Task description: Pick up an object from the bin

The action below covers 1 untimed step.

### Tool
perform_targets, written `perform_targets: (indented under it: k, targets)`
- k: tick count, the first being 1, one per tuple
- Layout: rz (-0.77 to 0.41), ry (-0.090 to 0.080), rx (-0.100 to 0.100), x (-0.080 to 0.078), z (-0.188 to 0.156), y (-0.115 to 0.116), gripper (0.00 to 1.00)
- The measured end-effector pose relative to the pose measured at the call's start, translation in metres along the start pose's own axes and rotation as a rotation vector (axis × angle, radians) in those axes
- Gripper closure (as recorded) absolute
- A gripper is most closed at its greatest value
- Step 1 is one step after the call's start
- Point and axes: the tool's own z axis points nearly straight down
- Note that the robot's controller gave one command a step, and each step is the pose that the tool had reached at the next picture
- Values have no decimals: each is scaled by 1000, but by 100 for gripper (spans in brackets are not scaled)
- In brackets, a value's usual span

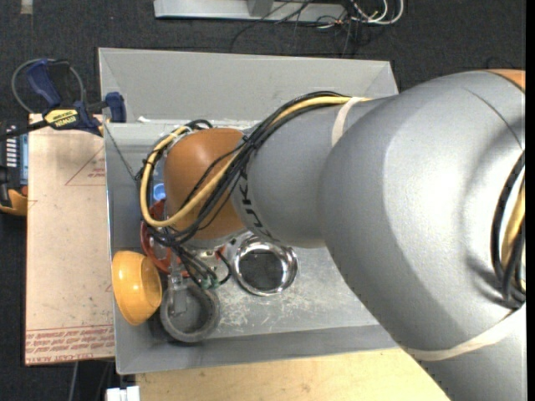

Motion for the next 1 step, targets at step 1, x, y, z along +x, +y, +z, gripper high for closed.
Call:
perform_targets:
  k: [1]
  targets:
    - [-20, -1, 0, 1, 0, -1, 0]
